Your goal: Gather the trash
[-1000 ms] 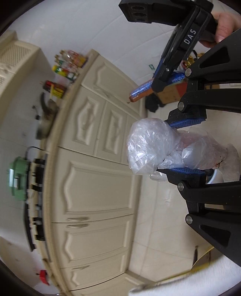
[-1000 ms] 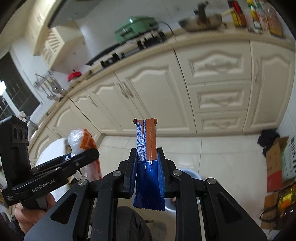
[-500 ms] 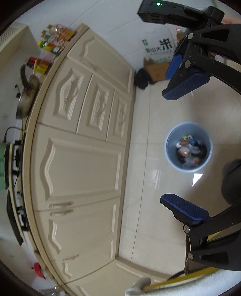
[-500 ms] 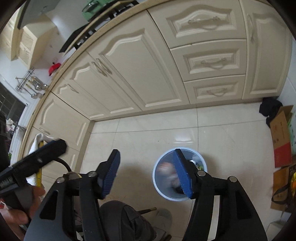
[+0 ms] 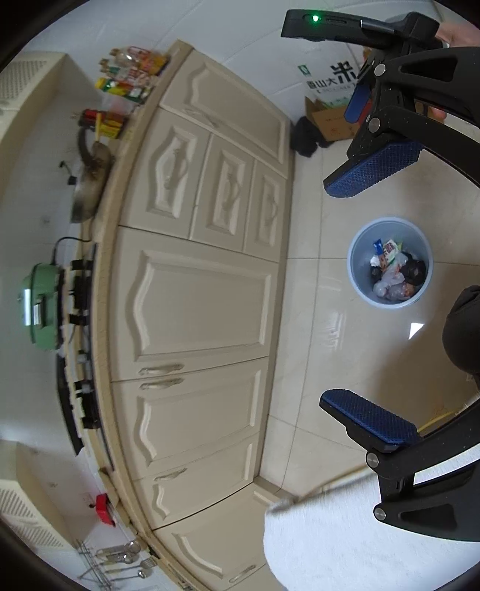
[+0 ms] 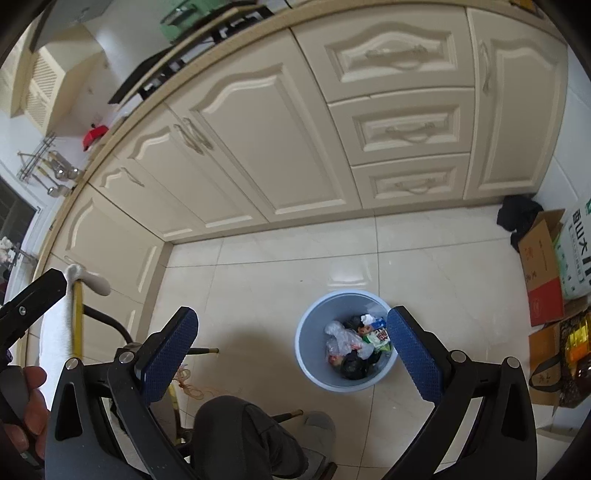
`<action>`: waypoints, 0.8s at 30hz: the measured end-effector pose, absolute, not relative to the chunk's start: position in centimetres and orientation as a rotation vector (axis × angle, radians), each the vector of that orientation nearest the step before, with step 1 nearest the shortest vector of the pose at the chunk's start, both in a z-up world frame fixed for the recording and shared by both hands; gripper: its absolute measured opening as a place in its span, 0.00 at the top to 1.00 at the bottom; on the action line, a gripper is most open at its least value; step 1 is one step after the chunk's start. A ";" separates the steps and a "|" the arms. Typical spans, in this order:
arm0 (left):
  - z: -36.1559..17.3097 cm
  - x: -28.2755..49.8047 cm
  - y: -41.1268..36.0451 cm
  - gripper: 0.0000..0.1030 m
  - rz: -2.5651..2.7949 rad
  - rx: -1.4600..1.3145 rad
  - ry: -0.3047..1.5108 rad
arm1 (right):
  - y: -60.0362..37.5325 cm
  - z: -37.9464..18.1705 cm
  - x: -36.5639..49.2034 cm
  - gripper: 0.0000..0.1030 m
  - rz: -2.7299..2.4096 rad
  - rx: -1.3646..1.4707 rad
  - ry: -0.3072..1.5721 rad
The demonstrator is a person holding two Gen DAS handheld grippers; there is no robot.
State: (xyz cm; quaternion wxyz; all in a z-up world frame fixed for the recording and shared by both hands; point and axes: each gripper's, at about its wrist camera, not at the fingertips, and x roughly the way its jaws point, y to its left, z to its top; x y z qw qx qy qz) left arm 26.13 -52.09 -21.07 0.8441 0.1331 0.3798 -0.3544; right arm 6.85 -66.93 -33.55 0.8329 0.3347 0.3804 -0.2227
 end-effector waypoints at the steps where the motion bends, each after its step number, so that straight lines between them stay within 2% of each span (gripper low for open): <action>1: -20.7 25.3 -49.3 0.01 -0.744 0.271 0.785 | -66.4 -32.9 6.9 0.00 -0.466 0.703 0.799; 14: -12.5 12.3 -23.5 0.01 -0.565 0.084 0.502 | -54.5 -21.2 9.2 0.00 -0.280 0.536 0.646; 24: -10.1 1.2 -9.8 0.01 -0.338 0.040 0.367 | -42.0 -15.6 11.3 0.00 -0.078 0.384 0.575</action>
